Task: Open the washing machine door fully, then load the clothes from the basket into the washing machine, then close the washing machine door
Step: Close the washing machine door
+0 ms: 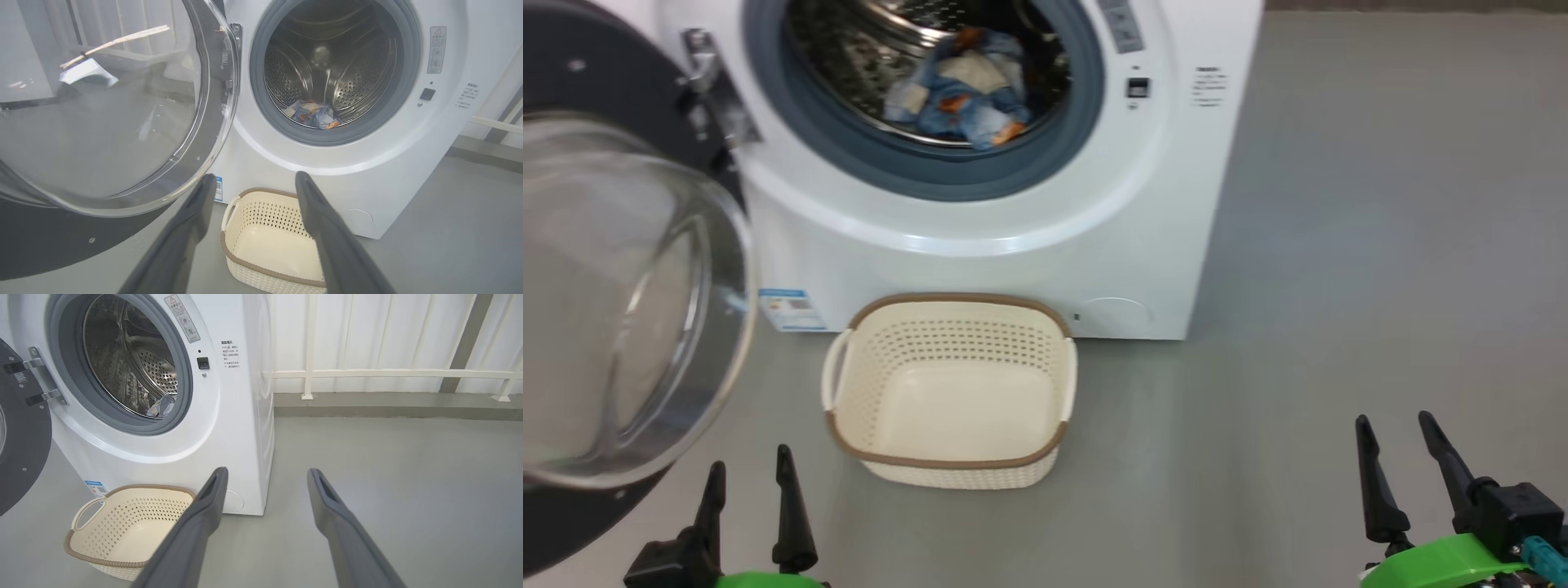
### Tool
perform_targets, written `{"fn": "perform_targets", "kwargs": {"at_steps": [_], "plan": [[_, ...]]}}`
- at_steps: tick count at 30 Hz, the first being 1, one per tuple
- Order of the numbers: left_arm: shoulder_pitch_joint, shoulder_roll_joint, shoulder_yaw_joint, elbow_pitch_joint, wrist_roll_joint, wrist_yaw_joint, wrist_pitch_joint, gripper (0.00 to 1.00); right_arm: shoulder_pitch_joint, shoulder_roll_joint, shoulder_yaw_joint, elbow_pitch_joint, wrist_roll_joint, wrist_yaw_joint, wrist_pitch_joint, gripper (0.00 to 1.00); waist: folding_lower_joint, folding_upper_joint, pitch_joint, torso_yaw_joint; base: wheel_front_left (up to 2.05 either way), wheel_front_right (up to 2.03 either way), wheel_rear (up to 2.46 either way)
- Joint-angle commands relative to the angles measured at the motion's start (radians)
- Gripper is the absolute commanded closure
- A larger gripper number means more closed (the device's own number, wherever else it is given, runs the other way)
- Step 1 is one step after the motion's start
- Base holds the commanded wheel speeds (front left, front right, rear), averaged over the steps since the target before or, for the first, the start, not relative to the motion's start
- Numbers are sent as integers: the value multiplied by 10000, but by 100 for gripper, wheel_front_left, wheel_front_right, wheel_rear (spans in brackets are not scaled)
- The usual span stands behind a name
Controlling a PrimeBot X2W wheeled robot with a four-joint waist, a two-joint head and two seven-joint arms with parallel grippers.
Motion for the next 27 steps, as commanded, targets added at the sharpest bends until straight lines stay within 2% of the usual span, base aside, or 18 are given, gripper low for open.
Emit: {"fn": "perform_targets", "kwargs": {"at_steps": [1,8,15,27], "plan": [[-39,129,377,-301,151,64,-65,0,-201,-89,370,-245,-190,16,-76,0,0,0,-277,1106,0,0,0],[112,129,509,-351,130,21,-65,0,-160,-89,510,-346,-339,16,-76,0,0,0,-469,2622,0,0,0],[202,129,577,-316,76,-29,-65,0,-118,-89,609,-394,-505,16,-76,0,0,0,-584,3793,0,0,0],[450,129,907,-770,-235,252,-65,0,-652,-199,1114,-217,-617,16,-76,0,0,0,-194,4083,0,0,0]]}}
